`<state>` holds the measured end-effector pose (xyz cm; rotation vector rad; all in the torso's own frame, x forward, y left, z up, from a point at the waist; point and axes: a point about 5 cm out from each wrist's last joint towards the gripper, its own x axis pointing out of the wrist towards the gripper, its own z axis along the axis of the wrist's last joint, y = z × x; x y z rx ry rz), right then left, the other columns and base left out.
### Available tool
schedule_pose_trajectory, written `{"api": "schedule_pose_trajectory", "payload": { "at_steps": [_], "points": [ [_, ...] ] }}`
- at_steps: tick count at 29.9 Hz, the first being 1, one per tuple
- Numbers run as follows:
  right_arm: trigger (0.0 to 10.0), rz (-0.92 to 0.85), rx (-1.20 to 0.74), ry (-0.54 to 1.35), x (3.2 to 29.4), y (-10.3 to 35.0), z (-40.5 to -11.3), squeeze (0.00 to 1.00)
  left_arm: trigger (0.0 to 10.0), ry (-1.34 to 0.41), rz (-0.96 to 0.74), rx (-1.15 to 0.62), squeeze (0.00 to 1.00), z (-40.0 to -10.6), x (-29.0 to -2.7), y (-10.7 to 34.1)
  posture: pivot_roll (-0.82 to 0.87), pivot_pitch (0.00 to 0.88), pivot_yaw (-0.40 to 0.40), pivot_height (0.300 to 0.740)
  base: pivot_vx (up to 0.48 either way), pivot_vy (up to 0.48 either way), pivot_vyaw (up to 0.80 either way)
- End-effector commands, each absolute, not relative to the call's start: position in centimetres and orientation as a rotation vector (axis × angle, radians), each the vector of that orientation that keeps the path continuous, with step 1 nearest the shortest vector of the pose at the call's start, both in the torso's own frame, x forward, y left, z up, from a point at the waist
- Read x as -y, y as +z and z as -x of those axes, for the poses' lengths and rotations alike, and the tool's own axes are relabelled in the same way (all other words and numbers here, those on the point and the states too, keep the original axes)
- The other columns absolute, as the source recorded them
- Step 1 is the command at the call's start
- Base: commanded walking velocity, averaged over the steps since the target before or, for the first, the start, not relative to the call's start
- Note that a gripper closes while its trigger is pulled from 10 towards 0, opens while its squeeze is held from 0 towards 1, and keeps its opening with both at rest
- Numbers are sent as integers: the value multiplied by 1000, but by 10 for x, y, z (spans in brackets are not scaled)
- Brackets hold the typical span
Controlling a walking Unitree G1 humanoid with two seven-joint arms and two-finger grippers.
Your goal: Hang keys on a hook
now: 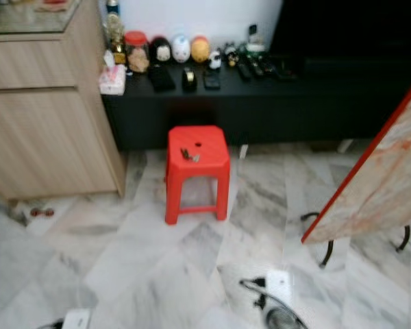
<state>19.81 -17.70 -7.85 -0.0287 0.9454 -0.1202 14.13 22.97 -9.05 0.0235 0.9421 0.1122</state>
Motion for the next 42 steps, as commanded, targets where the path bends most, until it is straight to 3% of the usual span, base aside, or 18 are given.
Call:
{"api": "schedule_pose_trajectory", "payload": {
  "at_steps": [1,24,30,42],
  "points": [
    [10000,41,-960,-149,188,-80,-192,0,10000,104,-4,-971,0,-135,-222,-95,-11,80,-70,740,0,349,0],
    [10000,52,-948,-146,192,-80,-190,0,10000,111,8,-963,0,-130,-221,-96,-5,17,-92,740,0,26,0],
    [10000,22,-905,-150,191,-77,-196,0,10000,57,-34,-970,0,-132,-222,-95,-6,13,-90,740,126,0,794],
    [10000,-7,-929,-153,190,-81,-190,0,10000,22,-63,-979,0,-132,-222,-95,-6,0,-85,740,102,0,0]
  ]
}}
